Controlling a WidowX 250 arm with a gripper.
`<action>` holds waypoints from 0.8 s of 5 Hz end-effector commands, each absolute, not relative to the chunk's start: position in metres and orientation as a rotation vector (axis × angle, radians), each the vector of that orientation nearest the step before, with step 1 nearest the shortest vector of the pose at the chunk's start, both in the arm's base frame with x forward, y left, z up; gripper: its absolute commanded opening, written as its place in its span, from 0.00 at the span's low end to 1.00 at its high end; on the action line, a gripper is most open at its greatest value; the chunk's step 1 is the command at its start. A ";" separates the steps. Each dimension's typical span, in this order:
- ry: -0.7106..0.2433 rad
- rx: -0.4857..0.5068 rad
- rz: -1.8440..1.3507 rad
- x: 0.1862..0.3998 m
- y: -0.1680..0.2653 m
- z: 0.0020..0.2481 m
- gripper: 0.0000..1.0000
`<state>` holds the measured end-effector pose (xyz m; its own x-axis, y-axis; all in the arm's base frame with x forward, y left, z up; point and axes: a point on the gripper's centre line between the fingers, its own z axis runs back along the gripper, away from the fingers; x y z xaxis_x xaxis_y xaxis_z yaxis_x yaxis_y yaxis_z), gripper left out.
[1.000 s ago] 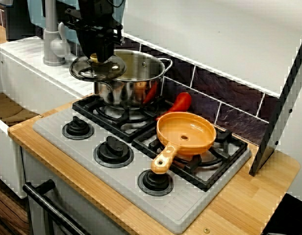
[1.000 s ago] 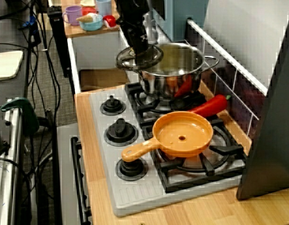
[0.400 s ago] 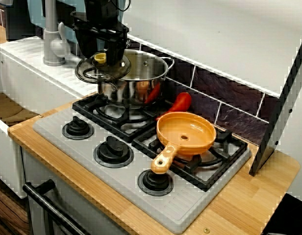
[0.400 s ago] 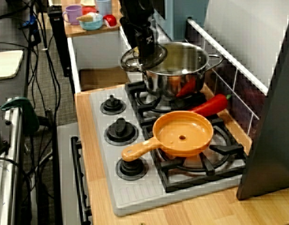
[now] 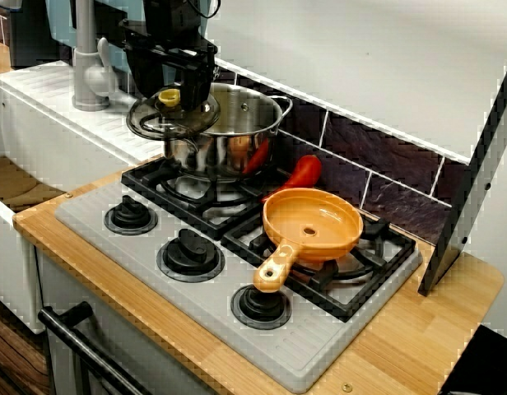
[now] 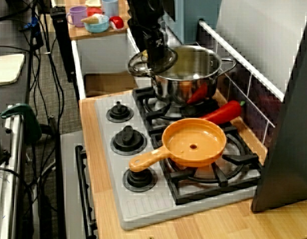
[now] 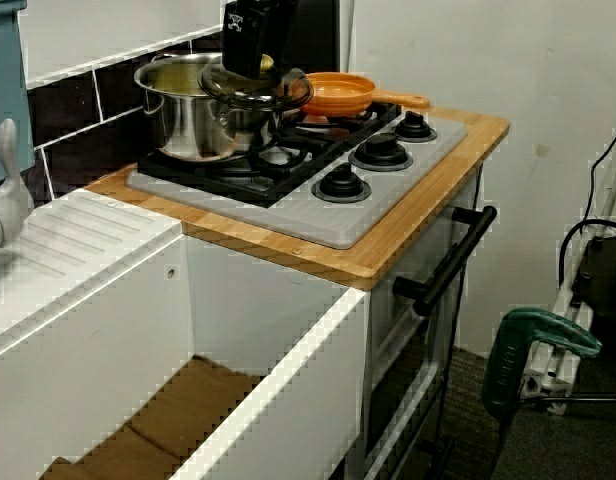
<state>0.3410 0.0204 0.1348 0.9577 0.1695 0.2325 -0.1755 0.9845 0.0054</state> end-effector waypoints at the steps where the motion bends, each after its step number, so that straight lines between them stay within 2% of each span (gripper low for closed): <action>1: -0.241 0.003 0.203 0.351 0.018 0.157 1.00; 3: -0.194 -0.039 0.241 0.368 0.012 0.167 1.00; 4: -0.195 -0.043 0.242 0.368 0.012 0.168 1.00</action>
